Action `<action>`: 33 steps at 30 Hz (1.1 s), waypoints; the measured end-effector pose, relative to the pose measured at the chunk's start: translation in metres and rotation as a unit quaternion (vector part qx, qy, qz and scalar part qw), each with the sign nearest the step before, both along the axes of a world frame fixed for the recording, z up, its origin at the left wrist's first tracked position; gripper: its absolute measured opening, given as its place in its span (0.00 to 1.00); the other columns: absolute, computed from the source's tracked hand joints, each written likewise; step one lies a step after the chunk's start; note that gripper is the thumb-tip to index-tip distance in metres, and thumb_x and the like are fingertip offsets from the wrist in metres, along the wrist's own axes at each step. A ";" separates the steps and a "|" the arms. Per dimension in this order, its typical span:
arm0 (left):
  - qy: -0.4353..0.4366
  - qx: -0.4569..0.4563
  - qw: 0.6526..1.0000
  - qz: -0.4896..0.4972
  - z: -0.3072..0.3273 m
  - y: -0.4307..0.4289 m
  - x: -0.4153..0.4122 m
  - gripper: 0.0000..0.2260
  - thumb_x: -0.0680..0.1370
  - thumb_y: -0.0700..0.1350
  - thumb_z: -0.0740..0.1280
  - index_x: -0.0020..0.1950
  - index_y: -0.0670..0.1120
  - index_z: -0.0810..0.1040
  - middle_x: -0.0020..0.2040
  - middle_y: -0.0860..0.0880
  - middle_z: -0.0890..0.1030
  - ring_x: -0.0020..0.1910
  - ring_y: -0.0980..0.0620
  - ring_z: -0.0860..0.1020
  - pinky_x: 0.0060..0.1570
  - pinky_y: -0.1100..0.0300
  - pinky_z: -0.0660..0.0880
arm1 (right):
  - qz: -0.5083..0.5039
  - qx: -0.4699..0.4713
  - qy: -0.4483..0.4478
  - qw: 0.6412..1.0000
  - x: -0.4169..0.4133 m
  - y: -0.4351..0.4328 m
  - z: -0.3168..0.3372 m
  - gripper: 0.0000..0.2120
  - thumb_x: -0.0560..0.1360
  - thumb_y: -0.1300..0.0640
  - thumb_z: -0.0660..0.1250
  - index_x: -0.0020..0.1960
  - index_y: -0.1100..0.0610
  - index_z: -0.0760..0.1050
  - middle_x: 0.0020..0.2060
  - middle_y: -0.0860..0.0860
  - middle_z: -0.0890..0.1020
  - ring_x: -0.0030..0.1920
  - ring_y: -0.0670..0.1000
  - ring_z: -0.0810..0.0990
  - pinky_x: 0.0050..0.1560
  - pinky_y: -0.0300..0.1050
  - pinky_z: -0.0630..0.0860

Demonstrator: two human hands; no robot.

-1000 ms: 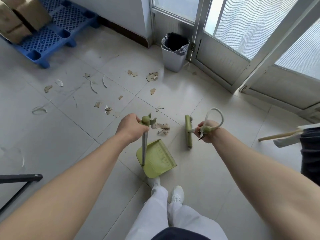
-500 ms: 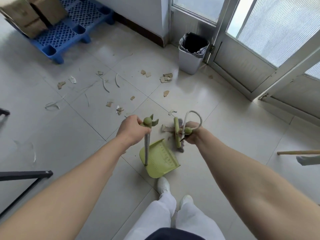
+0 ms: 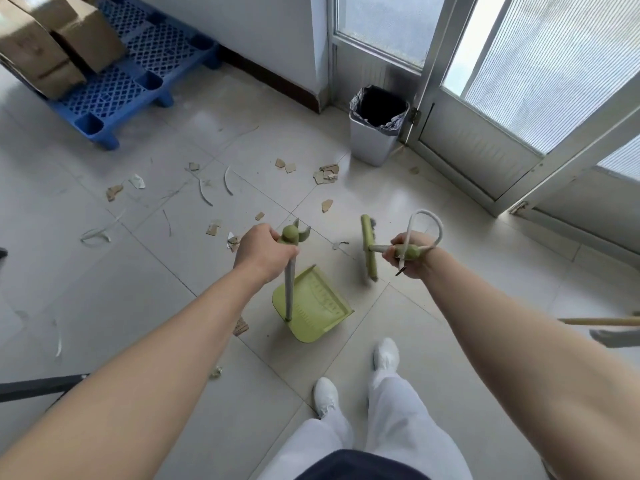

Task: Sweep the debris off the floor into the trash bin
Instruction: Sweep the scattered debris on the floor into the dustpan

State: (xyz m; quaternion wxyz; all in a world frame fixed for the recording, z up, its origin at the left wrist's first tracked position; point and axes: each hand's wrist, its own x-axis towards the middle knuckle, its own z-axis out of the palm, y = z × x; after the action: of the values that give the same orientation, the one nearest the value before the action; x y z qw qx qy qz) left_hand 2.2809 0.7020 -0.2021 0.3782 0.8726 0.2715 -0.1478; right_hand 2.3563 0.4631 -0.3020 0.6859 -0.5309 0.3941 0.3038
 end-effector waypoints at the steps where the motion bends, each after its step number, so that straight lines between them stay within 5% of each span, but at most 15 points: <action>1: -0.002 0.006 1.000 0.001 0.001 -0.004 0.007 0.13 0.72 0.44 0.72 0.39 0.47 0.67 0.36 0.51 0.72 0.34 0.51 0.70 0.31 0.58 0.65 | -0.006 -0.016 0.000 1.000 0.007 -0.009 -0.001 0.09 0.79 0.67 0.52 0.43 0.62 0.68 0.38 0.55 0.72 0.16 0.46 0.73 0.19 0.35 0.71; 5: -0.002 0.021 1.000 0.003 -0.003 -0.017 0.038 0.13 0.71 0.44 0.73 0.38 0.47 0.68 0.37 0.50 0.73 0.37 0.49 0.71 0.34 0.57 0.66 | 0.029 -0.072 -0.018 0.997 0.045 -0.045 -0.004 0.13 0.78 0.70 0.49 0.41 0.60 0.67 0.34 0.54 0.71 0.29 0.50 0.72 0.18 0.32 0.70; 8: 0.003 0.028 1.000 0.009 -0.005 -0.027 0.062 0.14 0.71 0.44 0.73 0.37 0.47 0.67 0.35 0.51 0.72 0.36 0.49 0.70 0.32 0.57 0.64 | 0.058 -0.077 -0.005 0.995 0.070 -0.058 -0.002 0.16 0.79 0.71 0.50 0.35 0.61 0.66 0.24 0.57 0.74 0.21 0.50 0.76 0.16 0.30 0.68; 10: 0.011 0.034 0.999 0.020 -0.007 -0.033 0.077 0.14 0.71 0.44 0.73 0.37 0.47 0.67 0.35 0.51 0.71 0.34 0.51 0.69 0.31 0.57 0.64 | 0.068 -0.057 -0.011 0.996 0.084 -0.049 -0.004 0.15 0.80 0.68 0.51 0.37 0.59 0.66 0.25 0.55 0.76 0.19 0.45 0.77 0.17 0.31 0.70; 13: 0.022 0.043 0.998 0.041 -0.010 -0.039 0.097 0.13 0.72 0.44 0.73 0.38 0.47 0.68 0.36 0.51 0.72 0.34 0.52 0.69 0.31 0.58 0.64 | 0.104 -0.008 0.000 0.995 0.106 -0.013 -0.017 0.11 0.77 0.68 0.57 0.39 0.57 0.65 0.30 0.51 0.74 0.29 0.48 0.77 0.23 0.34 0.73; 15: 0.027 0.050 0.997 0.051 -0.012 -0.043 0.109 0.11 0.72 0.44 0.72 0.39 0.46 0.70 0.36 0.51 0.72 0.36 0.50 0.70 0.31 0.58 0.64 | 0.109 0.034 0.017 0.993 0.120 0.008 -0.027 0.10 0.69 0.69 0.61 0.39 0.55 0.64 0.27 0.51 0.69 0.20 0.50 0.74 0.23 0.34 0.67; 19: 0.028 0.058 0.995 0.069 -0.010 -0.051 0.131 0.10 0.72 0.45 0.72 0.42 0.45 0.72 0.36 0.51 0.72 0.36 0.49 0.71 0.31 0.59 0.64 | 0.035 0.089 0.045 0.994 0.163 -0.003 -0.021 0.12 0.78 0.70 0.48 0.39 0.63 0.65 0.31 0.57 0.67 0.14 0.50 0.69 0.15 0.33 0.66; 23: 0.023 0.048 0.994 0.097 -0.006 -0.058 0.155 0.09 0.72 0.44 0.72 0.43 0.45 0.72 0.40 0.49 0.74 0.41 0.47 0.74 0.37 0.58 0.68 | -0.028 0.153 0.103 0.982 0.198 -0.048 -0.005 0.07 0.79 0.63 0.51 0.53 0.65 0.64 0.31 0.62 0.70 0.14 0.49 0.71 0.15 0.34 0.70; 28: 0.019 0.041 0.996 0.079 -0.008 -0.067 0.183 0.09 0.71 0.45 0.72 0.43 0.46 0.72 0.43 0.48 0.76 0.43 0.46 0.75 0.39 0.57 0.69 | -0.023 0.082 0.046 0.995 0.217 -0.070 0.009 0.06 0.79 0.66 0.53 0.45 0.63 0.65 0.37 0.60 0.70 0.13 0.48 0.71 0.16 0.35 0.70; 33: 0.008 0.032 0.998 0.046 -0.010 -0.067 0.221 0.10 0.72 0.46 0.72 0.44 0.46 0.72 0.44 0.48 0.76 0.43 0.47 0.74 0.40 0.57 0.68 | -0.014 -0.013 0.012 1.000 0.244 -0.101 0.000 0.14 0.77 0.69 0.49 0.36 0.58 0.64 0.28 0.55 0.68 0.13 0.47 0.67 0.18 0.34 0.68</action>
State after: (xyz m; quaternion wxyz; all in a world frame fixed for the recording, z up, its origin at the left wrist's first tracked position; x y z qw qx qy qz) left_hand 2.5024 0.6349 -0.2125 0.3541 0.8698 0.3187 -0.1285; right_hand 2.6006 0.3621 -0.3024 0.6780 -0.5307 0.4138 0.2957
